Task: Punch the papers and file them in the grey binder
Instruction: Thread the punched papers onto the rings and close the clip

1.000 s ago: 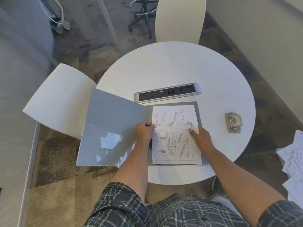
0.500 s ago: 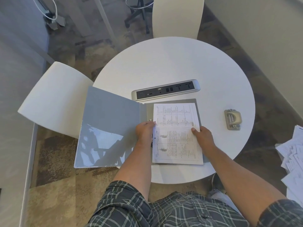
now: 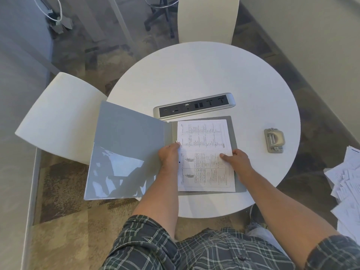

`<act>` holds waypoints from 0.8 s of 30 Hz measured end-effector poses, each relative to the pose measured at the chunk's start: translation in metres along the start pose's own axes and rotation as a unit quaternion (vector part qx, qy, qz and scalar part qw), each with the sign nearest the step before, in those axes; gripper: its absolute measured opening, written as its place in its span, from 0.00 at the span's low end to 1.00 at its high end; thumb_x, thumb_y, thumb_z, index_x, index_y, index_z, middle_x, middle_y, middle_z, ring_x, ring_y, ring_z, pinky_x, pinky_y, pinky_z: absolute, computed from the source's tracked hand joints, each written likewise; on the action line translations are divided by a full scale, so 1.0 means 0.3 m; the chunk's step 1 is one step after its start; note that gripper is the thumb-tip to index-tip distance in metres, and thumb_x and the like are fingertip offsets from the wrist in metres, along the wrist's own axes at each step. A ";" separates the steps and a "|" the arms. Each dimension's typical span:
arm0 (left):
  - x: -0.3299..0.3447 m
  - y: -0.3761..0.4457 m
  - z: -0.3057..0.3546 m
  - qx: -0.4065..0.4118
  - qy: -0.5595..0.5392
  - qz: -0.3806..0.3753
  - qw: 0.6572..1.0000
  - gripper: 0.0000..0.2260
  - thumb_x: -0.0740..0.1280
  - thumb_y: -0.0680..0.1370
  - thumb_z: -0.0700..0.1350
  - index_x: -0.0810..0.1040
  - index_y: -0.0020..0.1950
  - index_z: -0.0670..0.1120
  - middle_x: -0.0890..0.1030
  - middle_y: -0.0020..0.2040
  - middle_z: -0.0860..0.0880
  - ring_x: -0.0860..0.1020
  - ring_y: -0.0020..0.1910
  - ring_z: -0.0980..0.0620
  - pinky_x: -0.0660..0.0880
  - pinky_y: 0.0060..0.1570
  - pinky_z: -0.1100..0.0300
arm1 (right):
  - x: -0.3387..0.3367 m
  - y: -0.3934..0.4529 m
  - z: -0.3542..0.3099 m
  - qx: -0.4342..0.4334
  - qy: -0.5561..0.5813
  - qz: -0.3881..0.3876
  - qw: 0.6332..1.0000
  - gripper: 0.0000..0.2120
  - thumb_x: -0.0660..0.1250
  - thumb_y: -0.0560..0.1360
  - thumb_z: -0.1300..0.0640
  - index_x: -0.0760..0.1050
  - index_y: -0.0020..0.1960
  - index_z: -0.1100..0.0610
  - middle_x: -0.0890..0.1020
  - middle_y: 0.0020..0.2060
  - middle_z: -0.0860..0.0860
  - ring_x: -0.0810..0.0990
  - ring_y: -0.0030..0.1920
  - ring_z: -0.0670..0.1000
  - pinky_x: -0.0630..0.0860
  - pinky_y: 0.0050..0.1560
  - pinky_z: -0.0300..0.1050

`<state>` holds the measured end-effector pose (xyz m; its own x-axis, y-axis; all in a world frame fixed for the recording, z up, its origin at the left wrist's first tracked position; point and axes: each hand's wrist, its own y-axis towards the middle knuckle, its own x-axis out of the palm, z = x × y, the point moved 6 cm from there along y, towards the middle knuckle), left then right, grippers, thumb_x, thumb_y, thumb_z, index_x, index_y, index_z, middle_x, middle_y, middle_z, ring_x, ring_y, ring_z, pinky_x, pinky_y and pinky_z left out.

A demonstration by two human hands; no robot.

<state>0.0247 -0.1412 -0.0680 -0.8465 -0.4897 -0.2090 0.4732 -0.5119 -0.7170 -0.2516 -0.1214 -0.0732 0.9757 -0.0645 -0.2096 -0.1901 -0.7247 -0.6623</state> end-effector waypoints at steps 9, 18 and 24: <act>0.013 -0.006 0.029 0.048 0.071 0.000 0.996 0.06 0.75 0.73 0.42 0.82 0.37 0.47 0.86 0.43 0.46 0.85 0.46 0.42 0.83 0.53 0.44 | -0.021 0.028 0.025 -0.002 -0.027 0.022 0.999 0.15 0.73 0.77 0.56 0.75 0.60 0.60 0.83 0.52 0.53 0.82 0.44 0.49 0.75 0.36 0.42; -0.016 -0.015 0.084 0.141 0.300 -0.062 0.941 0.05 0.78 0.71 0.41 0.84 0.42 0.44 0.86 0.45 0.48 0.83 0.45 0.47 0.83 0.50 0.51 | -0.018 0.039 0.041 -0.004 -0.038 0.035 0.999 0.16 0.73 0.77 0.56 0.74 0.60 0.60 0.83 0.54 0.54 0.83 0.51 0.56 0.81 0.52 0.54; -0.063 -0.010 0.065 0.123 0.335 -0.092 0.930 0.08 0.80 0.69 0.38 0.85 0.46 0.42 0.86 0.48 0.45 0.84 0.49 0.47 0.82 0.53 0.51 | -0.023 0.033 0.043 -0.005 -0.015 0.040 0.999 0.16 0.73 0.77 0.58 0.74 0.63 0.60 0.83 0.55 0.53 0.83 0.51 0.56 0.80 0.51 0.52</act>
<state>0.0441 -0.1441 -0.0490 -0.8413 0.1296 -0.5248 0.2778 -0.7292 -0.6254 -0.2616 -0.1193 -0.0877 0.9540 -0.1017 -0.2820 -0.2652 -0.7252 -0.6355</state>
